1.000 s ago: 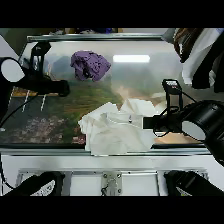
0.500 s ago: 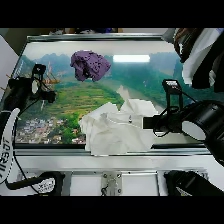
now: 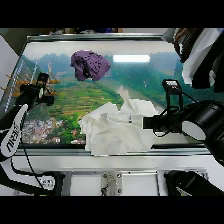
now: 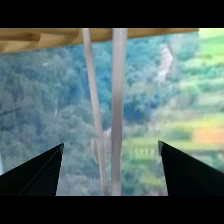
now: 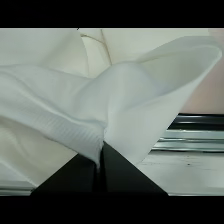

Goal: Fold the clothes and pants, and hang the long-sleeved shirts on hangers.

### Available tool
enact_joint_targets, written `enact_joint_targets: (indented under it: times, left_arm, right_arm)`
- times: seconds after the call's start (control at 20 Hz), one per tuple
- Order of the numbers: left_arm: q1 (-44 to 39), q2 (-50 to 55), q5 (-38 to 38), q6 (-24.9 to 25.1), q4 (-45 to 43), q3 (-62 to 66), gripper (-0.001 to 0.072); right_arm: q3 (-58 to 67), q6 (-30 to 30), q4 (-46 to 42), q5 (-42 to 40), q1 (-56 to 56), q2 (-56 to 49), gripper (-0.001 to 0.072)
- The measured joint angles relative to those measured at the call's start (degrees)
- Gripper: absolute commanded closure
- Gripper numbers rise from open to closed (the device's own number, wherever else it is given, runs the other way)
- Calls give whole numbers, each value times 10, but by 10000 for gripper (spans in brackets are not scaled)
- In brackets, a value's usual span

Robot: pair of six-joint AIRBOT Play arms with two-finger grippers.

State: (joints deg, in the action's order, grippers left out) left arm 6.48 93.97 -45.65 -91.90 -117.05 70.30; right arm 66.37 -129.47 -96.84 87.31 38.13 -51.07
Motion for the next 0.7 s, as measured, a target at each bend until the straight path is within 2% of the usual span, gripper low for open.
enact_joint_targets:
  times: [0.35,0.55,0.6,0.7]
  left_arm:
    - [3,80,-31,-14,-4,83,68]
    - [3,101,-40,-17,-7,87,70]
    - [3,103,-38,-17,-9,83,97]
    - [3,105,-35,-21,-9,76,100]
  right_arm:
    - [0,0,0,0,0,0,686]
    - [0,0,0,0,0,0,686]
    - [0,0,0,0,0,0,686]
    - [0,0,0,0,0,0,686]
